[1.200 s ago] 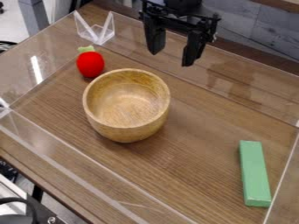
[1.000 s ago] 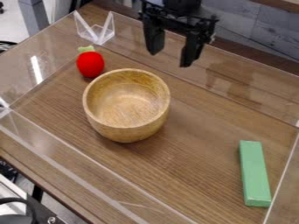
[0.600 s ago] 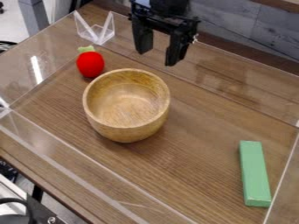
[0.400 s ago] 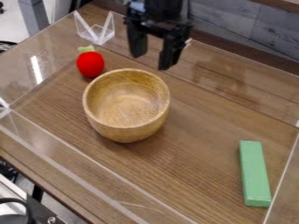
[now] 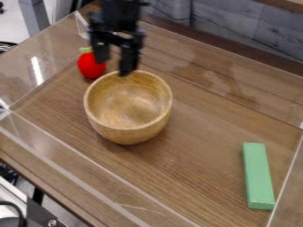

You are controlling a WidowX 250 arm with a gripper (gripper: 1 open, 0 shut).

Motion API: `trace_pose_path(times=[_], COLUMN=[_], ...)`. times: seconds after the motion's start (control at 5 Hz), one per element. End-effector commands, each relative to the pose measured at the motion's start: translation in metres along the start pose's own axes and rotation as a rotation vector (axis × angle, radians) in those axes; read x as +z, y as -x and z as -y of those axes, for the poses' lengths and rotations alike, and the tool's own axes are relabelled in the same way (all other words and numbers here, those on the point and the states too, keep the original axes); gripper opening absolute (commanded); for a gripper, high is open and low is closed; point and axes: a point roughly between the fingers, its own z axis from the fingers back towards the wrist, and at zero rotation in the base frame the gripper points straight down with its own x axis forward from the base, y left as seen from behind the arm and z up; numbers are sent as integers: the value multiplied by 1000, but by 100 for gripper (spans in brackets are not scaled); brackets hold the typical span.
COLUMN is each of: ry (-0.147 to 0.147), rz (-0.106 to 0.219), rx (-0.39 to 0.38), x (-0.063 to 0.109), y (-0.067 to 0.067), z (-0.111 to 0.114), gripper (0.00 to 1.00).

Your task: Move the red fruit to the right

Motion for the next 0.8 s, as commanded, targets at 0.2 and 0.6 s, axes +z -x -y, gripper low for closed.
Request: trace_pose_path(times=[0.2, 0.6], ry=[-28, -25], rz=[124, 171], rx=[14, 246], x=[17, -7], y=[5, -10], z=[-53, -70], gripper=[100, 100])
